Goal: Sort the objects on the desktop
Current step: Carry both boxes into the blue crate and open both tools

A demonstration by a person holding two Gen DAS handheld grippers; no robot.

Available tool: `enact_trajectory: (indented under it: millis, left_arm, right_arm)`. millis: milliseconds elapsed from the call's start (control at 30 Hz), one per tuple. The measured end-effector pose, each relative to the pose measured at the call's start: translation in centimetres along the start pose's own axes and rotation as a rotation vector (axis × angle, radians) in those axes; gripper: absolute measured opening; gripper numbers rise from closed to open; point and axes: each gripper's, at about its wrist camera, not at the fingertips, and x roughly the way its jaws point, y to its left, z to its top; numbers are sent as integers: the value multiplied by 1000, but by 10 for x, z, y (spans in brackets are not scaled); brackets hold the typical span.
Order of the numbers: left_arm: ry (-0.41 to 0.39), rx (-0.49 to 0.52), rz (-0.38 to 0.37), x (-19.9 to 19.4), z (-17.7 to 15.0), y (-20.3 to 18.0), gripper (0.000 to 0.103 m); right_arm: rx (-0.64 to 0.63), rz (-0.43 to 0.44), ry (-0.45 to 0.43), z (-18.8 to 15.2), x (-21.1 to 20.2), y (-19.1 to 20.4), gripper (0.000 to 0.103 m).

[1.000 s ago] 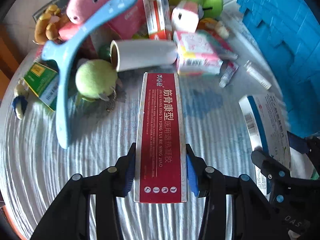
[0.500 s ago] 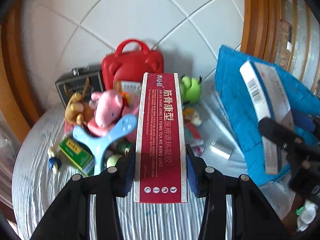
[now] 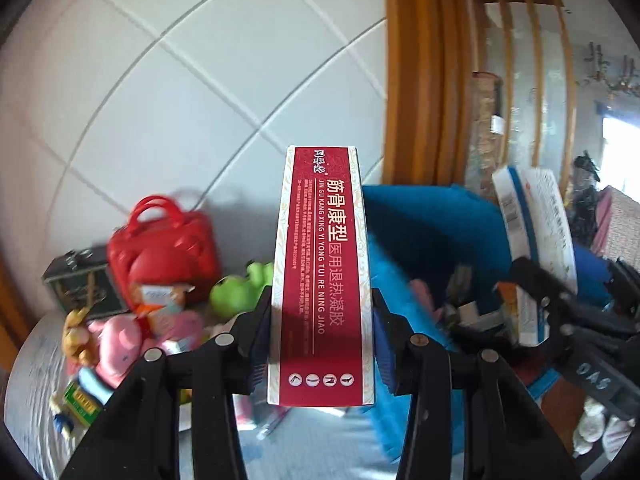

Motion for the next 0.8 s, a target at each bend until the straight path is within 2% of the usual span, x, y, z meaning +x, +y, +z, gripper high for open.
enact_trajectory:
  millis: [133,267,400,600,633,667,733,800]
  left_arm:
    - [27,46,-84,26,14,-57,43]
    - [79,97,-131,56,13,-99,43]
    - [131,132,-130,79,11,-123,43]
    - [199,132,-116,95,5,-136,44]
    - [198,131,-115,95,5,-136,51]
    - [200,127,-113,94,4,-135,62]
    - [187,122,-110,92,5,-133,75]
    - [176,122,-103,91,4,-132,78]
  right_arm:
    - [39,-88,49,-11,20,-48,72]
    - [62,-131,95,-23,39,-80,72]
    - [73,-155,121,-32,51,-97,72]
    - [59,-185,144,-36,64,-114,73]
    - [59,-185,150,-36,67,-117,73]
    - [59,-185,158,-37,71,-120,73]
    - [55,-184,168,-38,77,-121,73]
    - [43,-193,172,-39,75,-116,73]
